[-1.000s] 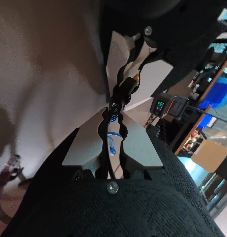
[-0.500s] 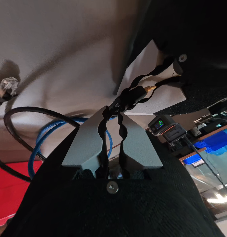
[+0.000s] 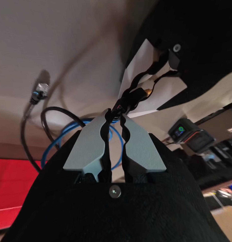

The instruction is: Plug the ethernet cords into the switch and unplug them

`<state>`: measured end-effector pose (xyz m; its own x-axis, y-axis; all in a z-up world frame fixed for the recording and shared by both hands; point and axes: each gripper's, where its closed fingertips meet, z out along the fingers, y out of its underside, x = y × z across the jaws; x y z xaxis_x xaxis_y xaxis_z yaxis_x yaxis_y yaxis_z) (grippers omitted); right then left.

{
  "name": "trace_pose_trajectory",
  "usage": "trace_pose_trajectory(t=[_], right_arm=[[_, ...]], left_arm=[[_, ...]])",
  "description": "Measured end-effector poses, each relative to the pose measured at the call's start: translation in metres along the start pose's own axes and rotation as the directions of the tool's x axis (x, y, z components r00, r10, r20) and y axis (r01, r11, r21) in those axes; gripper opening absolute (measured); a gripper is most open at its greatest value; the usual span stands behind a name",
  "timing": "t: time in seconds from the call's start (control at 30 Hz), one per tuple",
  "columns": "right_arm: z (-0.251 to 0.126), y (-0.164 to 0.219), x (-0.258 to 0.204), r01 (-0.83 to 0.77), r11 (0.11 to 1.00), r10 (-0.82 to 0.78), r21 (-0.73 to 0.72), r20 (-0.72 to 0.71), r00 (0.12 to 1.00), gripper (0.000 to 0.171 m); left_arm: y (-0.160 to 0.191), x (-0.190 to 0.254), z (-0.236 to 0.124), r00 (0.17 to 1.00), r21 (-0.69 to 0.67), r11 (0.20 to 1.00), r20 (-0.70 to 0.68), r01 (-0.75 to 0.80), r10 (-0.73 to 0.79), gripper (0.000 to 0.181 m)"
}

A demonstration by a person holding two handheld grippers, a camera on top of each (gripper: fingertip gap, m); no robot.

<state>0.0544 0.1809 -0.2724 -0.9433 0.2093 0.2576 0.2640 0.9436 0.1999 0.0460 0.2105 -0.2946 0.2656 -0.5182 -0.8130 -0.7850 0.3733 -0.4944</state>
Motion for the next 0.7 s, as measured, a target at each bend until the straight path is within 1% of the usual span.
trace_pose_trajectory(t=[0.07,0.1,0.17,0.2,0.23,0.3,0.4,0.43,0.47,0.53,0.6,0.7], right_arm=[[-0.0035,-0.0007,0.0012,-0.142,0.987,0.141,0.07,0.023,0.99,0.014],[-0.0044,0.0001,0.0033,-0.246,0.964,0.243,0.102,0.037,0.969,0.014],[-0.0056,-0.0003,0.0069,-0.459,0.872,0.453,0.17,0.074,0.889,0.015],[-0.0059,-0.0007,0.0076,-0.53,0.823,0.525,0.206,0.083,0.847,0.016],[-0.0061,-0.0009,0.0075,-0.567,0.787,0.567,0.241,0.076,0.82,0.016],[-0.0061,0.0013,0.008,-0.58,0.764,0.604,0.282,0.004,0.797,0.021],[-0.0063,0.0041,0.0095,-0.556,0.782,0.605,0.281,-0.128,0.786,0.027],[-0.0067,0.004,0.0094,-0.556,0.783,0.608,0.278,-0.151,0.78,0.028],[-0.007,0.0029,0.0086,-0.558,0.782,0.61,0.279,-0.159,0.776,0.027],[-0.007,-0.0001,0.0054,-0.556,0.78,0.611,0.287,-0.155,0.776,0.018],[-0.0069,-0.0005,0.0048,-0.566,0.77,0.623,0.295,-0.158,0.766,0.013],[-0.0064,-0.0005,0.0054,-0.591,0.745,0.651,0.31,-0.147,0.745,0.012]], left_arm=[[-0.0044,-0.0002,-0.0009,0.999,0.029,0.999,-0.012,0.044,-0.044,0.024],[-0.0045,-0.0014,-0.0012,0.996,0.03,0.996,-0.021,0.087,-0.086,0.022],[-0.0043,-0.0018,-0.0028,0.985,0.031,0.986,-0.053,0.166,-0.164,0.022],[-0.0046,-0.0021,-0.0031,0.979,0.033,0.98,-0.062,0.195,-0.193,0.021],[-0.0056,-0.0015,-0.0033,0.976,0.038,0.977,-0.072,0.209,-0.206,0.021],[-0.0075,0.0015,-0.0019,0.967,0.039,0.97,-0.101,0.239,-0.234,0.022],[-0.0081,0.0045,0.0005,0.962,0.039,0.968,-0.126,0.249,-0.242,0.021],[-0.0085,0.0052,0.0007,0.961,0.041,0.967,-0.132,0.251,-0.244,0.022],[-0.0092,0.006,0.0006,0.96,0.044,0.967,-0.138,0.252,-0.244,0.022],[-0.0098,0.0064,0.0008,0.959,0.048,0.966,-0.144,0.255,-0.246,0.021],[-0.0098,0.0061,0.0009,0.954,0.051,0.962,-0.149,0.27,-0.26,0.021],[-0.0096,0.0063,0.0011,0.951,0.051,0.96,-0.156,0.277,-0.266,0.021]])
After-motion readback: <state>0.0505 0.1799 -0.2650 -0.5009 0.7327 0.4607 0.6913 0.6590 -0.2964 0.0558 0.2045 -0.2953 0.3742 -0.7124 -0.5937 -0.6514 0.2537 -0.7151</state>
